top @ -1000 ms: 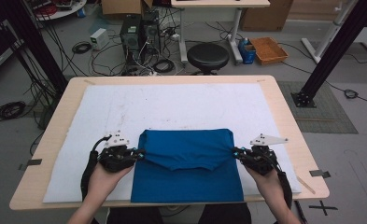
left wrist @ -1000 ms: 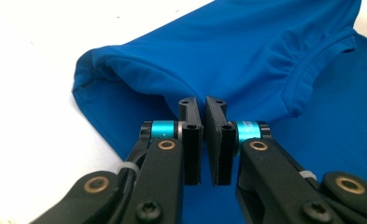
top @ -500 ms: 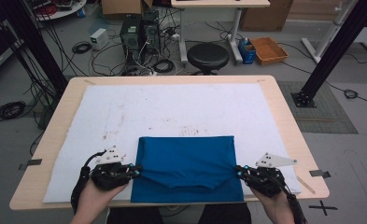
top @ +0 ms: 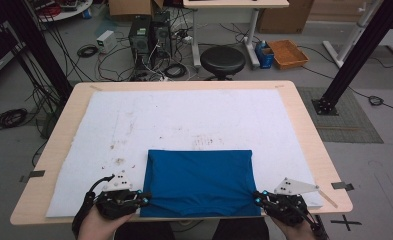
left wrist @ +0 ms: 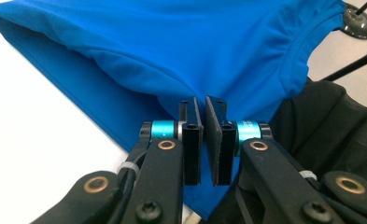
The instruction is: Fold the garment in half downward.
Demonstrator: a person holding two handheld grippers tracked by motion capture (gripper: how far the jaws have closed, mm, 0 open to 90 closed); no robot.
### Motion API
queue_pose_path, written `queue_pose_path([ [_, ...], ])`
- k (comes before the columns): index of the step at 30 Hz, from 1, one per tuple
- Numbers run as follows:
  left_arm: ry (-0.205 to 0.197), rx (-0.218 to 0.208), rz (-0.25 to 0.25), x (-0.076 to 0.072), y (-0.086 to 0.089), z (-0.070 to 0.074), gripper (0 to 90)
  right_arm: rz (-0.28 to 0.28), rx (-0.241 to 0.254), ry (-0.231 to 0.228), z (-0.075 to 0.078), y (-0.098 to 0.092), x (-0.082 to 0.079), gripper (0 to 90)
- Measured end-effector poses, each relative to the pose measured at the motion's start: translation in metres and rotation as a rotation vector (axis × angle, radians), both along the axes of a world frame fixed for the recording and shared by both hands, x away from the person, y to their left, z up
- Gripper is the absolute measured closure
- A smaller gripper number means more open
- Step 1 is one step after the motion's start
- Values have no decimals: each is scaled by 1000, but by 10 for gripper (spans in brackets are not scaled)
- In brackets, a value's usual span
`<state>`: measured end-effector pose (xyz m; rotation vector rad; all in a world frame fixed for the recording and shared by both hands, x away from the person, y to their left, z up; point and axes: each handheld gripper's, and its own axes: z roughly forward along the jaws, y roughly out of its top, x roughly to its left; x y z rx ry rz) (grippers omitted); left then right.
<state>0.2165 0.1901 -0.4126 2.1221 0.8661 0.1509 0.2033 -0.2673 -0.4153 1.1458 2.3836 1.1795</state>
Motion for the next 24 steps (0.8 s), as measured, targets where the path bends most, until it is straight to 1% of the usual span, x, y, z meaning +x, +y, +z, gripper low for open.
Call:
queue_pose_path([
  [4,4,15,-10,-2,-2,-3,849,3,-12,-1,-2,1,-2,874],
  [5,4,30,-16,-3,-3,-3,849,5,-14,-1,-2,1,-3,873],
  [7,4,26,-11,-3,-4,-5,849,8,-26,1,-4,2,-4,873],
  [8,2,39,-21,-3,-4,-5,849,9,-29,3,-5,2,-4,872],
  [10,-3,49,-21,-3,-4,-7,835,10,-34,5,-7,2,-3,863],
  [12,-8,65,-12,-3,-4,-7,742,11,-36,-1,-8,1,-3,823],
  [13,-14,63,-9,-2,-3,-7,726,11,-39,-4,-8,1,-2,813],
  [15,-27,55,15,0,-1,-4,655,-1,-34,-15,-6,0,-1,744],
  [16,-33,49,23,3,0,-3,621,-9,-32,-19,-4,-1,1,737],
  [17,-44,43,36,6,1,-1,606,-15,-30,-28,-2,-2,3,737],
  [18,-44,43,36,6,1,-1,591,-26,-28,-38,0,-3,6,728],
  [19,-68,37,71,15,3,2,566,-34,-30,-52,1,-5,11,719],
  [21,-90,29,104,27,4,5,548,-58,-25,-55,4,-6,22,697],
  [24,-104,9,150,48,6,7,510,-99,-5,-59,7,-8,44,655],
])
